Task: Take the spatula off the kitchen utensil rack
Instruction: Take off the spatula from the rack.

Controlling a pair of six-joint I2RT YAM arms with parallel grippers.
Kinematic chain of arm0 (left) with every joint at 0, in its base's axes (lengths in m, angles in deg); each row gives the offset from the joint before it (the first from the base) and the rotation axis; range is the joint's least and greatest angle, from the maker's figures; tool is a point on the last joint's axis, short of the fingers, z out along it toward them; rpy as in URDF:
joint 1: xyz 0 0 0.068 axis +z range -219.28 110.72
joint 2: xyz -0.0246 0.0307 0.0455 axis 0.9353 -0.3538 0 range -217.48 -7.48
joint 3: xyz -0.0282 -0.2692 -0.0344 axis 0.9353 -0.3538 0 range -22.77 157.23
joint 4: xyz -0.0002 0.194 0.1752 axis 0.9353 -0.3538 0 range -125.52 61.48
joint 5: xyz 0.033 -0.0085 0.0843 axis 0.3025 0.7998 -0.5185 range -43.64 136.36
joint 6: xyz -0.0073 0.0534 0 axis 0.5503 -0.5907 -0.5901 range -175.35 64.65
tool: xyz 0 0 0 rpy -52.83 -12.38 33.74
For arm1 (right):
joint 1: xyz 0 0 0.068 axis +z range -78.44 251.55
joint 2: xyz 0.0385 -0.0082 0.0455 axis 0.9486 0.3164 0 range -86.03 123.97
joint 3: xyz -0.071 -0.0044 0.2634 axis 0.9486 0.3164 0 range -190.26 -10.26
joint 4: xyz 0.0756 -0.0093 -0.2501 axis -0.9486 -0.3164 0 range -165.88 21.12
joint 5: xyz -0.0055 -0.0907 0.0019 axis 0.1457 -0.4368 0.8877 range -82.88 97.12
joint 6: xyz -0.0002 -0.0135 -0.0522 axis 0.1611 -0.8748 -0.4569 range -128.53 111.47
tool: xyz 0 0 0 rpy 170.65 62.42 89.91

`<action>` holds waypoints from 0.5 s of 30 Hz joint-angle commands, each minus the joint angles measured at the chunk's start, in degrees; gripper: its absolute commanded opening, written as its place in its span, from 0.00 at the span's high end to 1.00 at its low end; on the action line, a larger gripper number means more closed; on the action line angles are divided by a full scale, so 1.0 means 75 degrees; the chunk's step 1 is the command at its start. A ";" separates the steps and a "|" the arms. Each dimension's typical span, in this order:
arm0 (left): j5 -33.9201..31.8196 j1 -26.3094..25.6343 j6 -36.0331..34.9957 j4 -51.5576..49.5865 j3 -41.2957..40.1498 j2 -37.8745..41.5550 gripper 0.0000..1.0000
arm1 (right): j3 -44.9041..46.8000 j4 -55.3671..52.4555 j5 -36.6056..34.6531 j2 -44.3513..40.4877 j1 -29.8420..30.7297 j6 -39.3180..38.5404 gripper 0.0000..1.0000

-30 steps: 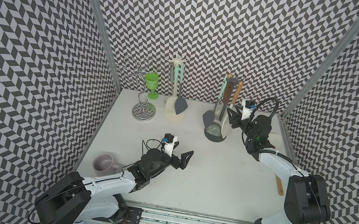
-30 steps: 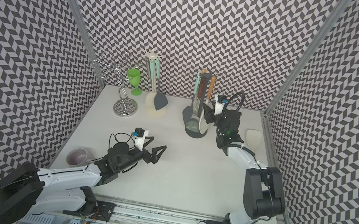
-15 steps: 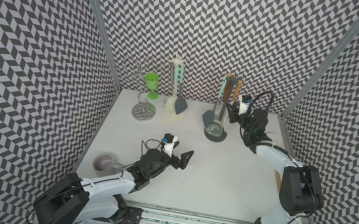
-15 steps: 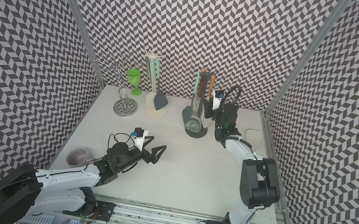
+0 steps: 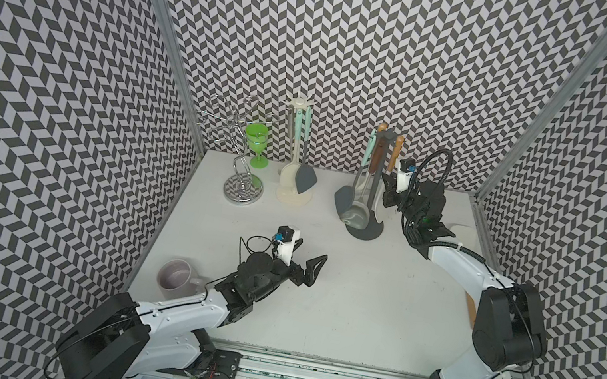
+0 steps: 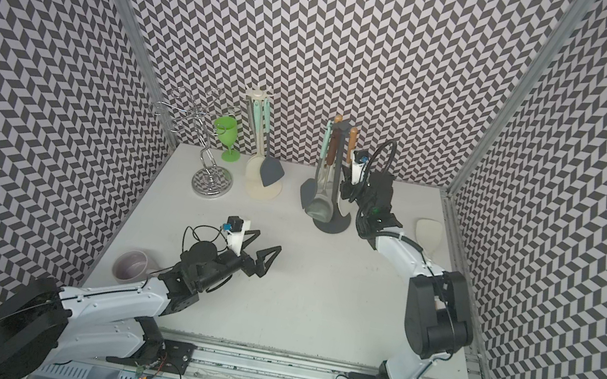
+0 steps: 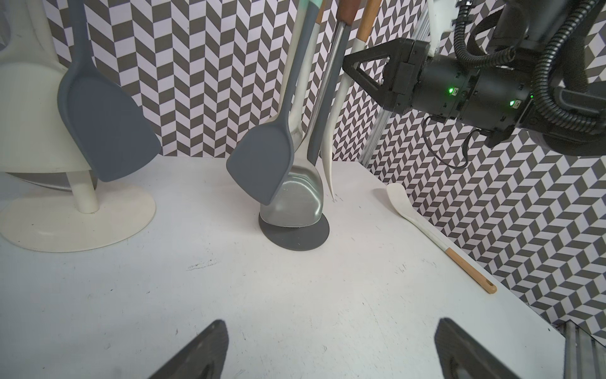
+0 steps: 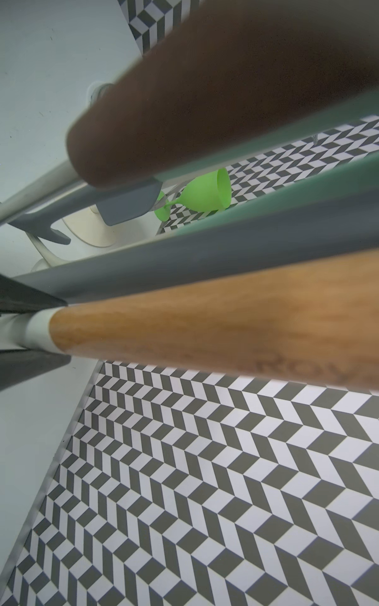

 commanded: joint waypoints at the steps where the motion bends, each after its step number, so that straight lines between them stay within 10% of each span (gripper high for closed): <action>1: -0.0073 -0.0049 -0.0082 0.0099 0.0123 0.0170 0.00 | 0.0298 -0.0113 -0.0793 -0.0551 0.0111 -0.0095 1.00; 15: -0.0095 -0.0162 -0.0099 0.0132 0.0085 0.0235 0.00 | 0.1132 -0.0272 -0.1085 -0.1461 0.0103 0.0776 1.00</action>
